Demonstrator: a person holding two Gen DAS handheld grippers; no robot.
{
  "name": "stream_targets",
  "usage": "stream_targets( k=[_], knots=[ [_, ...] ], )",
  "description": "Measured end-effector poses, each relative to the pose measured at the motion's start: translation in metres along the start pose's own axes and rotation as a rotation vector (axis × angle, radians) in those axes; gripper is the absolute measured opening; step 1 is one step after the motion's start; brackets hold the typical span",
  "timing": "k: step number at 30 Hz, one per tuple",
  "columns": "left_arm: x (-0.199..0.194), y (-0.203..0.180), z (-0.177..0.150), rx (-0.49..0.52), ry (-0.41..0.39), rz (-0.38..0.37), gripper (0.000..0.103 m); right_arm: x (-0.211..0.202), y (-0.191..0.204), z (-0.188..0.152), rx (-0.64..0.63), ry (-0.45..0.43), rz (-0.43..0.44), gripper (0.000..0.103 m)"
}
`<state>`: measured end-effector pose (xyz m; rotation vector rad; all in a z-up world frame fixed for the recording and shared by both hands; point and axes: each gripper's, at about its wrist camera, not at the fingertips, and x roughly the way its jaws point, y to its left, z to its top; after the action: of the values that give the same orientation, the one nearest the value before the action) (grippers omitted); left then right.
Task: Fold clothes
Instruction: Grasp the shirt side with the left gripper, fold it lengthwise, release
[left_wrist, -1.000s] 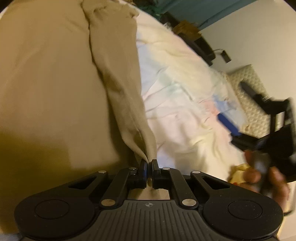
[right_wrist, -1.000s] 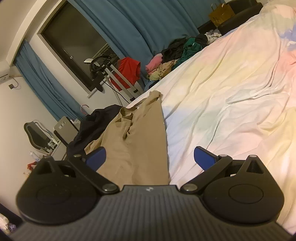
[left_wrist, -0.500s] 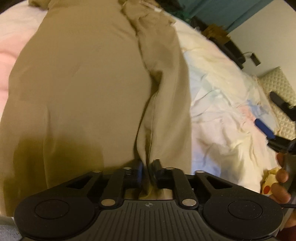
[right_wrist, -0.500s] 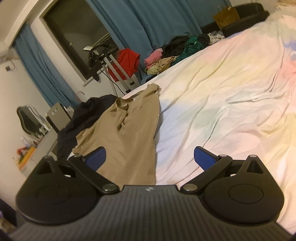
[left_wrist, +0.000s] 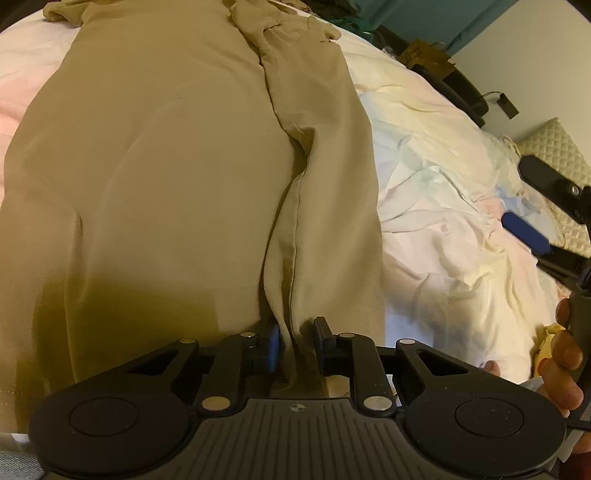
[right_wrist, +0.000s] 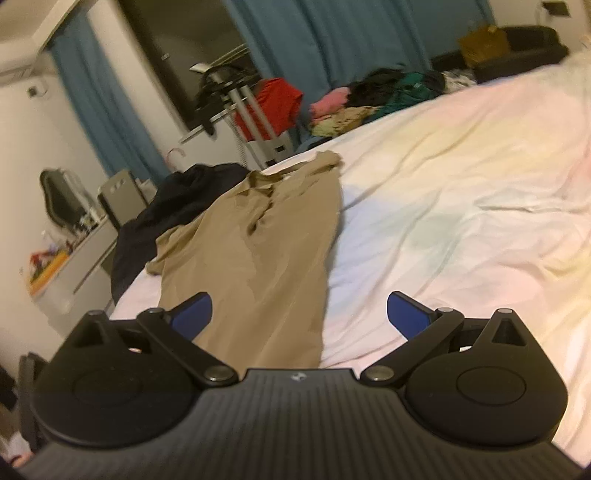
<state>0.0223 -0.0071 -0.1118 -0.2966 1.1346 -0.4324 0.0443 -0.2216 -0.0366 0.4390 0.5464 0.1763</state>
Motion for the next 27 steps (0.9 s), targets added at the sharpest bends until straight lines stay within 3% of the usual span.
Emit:
stream_targets(
  k=[3,5,7,10,14,18,21,23,26,27],
  knots=[
    [0.001,-0.003,-0.002,0.015,-0.012,0.008,0.014,0.009,0.013,-0.002,-0.038,0.012,0.022,0.103],
    [-0.001,-0.002,-0.005,0.032,-0.022,0.001,0.004,0.012,0.02,-0.006,-0.065,0.017,0.017,0.103],
    [-0.008,-0.011,-0.01,0.088,-0.047,-0.023,0.004,0.014,0.026,-0.01,-0.092,0.022,0.008,0.103],
    [-0.019,-0.027,-0.02,0.196,-0.108,0.045,0.004,0.013,0.03,-0.014,-0.11,0.025,-0.013,0.103],
    [-0.017,-0.039,-0.028,0.269,-0.125,0.124,0.004,0.013,0.031,-0.017,-0.117,0.019,-0.044,0.103],
    [-0.023,-0.05,-0.032,0.325,-0.167,0.149,0.01,0.009,0.033,-0.015,-0.114,-0.015,-0.047,0.103],
    [-0.03,-0.053,-0.034,0.34,-0.209,0.173,0.034,0.004,0.034,-0.013,-0.126,-0.055,-0.06,0.103],
    [-0.036,-0.054,-0.033,0.346,-0.245,0.185,0.06,-0.001,0.034,-0.011,-0.127,-0.087,-0.069,0.103],
    [-0.048,-0.054,-0.032,0.346,-0.322,0.203,0.083,-0.01,0.032,-0.007,-0.129,-0.157,-0.109,0.103],
    [-0.052,-0.055,-0.033,0.346,-0.352,0.199,0.084,-0.013,0.031,-0.005,-0.13,-0.181,-0.126,0.103]
  ],
)
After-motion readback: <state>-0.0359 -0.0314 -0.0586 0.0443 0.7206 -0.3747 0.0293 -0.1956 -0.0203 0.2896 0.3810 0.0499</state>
